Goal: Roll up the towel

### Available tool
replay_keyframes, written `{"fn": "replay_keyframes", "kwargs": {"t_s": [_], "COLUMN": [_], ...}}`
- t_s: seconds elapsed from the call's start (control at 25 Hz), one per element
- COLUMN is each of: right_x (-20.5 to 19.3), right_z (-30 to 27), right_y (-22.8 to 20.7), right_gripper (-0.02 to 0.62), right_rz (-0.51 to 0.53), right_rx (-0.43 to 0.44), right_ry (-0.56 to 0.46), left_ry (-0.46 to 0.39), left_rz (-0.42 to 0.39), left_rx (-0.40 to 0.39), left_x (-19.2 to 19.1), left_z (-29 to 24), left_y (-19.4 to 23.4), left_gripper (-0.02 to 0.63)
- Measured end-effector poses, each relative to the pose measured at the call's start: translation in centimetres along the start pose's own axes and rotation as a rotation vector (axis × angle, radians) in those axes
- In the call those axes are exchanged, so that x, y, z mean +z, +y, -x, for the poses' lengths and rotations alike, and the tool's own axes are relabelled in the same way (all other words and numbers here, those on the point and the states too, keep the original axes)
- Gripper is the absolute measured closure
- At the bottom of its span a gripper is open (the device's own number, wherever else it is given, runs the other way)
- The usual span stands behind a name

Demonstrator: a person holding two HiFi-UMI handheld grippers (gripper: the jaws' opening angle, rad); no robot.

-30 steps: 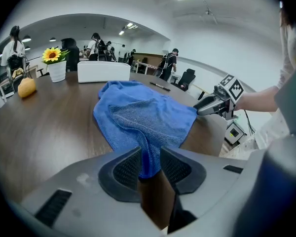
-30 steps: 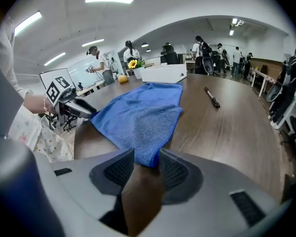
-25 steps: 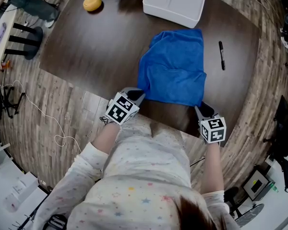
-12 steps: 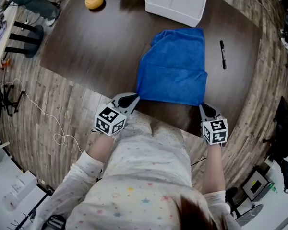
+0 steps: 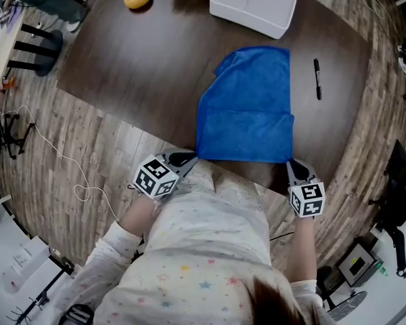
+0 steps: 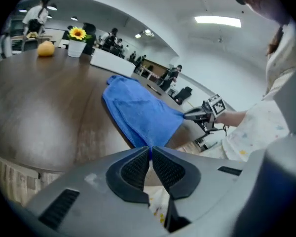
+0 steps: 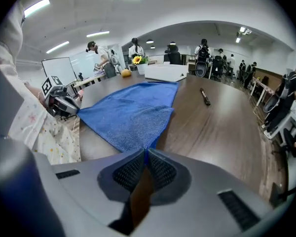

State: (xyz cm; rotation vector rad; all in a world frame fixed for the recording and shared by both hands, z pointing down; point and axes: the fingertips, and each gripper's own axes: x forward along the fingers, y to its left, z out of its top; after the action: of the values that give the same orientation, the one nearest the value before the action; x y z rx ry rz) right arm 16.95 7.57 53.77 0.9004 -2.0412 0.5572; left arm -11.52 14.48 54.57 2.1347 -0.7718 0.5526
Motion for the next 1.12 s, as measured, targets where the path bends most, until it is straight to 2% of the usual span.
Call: {"fn": "replay_keyframes", "kwargs": {"t_s": [0.08,0.16,0.36,0.56,0.8,1.0,1.12], "right_x": [-0.6,-0.9,-1.4,-2.7,-3.0,-2.2,-0.9], "right_z": [0.0,0.0,0.2,1.0,1.7,1.8,2.4], "right_y": [-0.4,-0.6,-1.4,-3.8,-9.8,-14.0,-13.9], "right_gripper": [0.575,0.574,0.574,0.574,0.574,0.569,0.521], "right_rz": [0.014,0.018,0.075,0.147,0.176,0.173,0.138], "right_rx": [-0.01,-0.008,-0.022,-0.083,-0.188,-0.315,-0.384], "right_ry": [0.026,0.038,0.066,0.124,0.164,0.173,0.141], "left_ry": [0.14,0.204,0.085,-0.012,-0.052,-0.065,-0.053], "left_rz": [-0.052,-0.088,-0.067,-0.174,-0.237,-0.282,-0.348], "left_rx": [-0.04,-0.05,-0.027,0.014,0.062,0.09,0.088], "left_x": [-2.1,-3.2,-0.4,4.1,7.4,10.3,12.5], "left_z": [-0.6,-0.7,-0.1,0.5,0.1,-0.7,-1.7], "left_y": [-0.8,-1.1,-0.2,1.0,2.8,4.6,5.5], "left_gripper": [0.584,0.584,0.584,0.584,0.584,0.584,0.583]}}
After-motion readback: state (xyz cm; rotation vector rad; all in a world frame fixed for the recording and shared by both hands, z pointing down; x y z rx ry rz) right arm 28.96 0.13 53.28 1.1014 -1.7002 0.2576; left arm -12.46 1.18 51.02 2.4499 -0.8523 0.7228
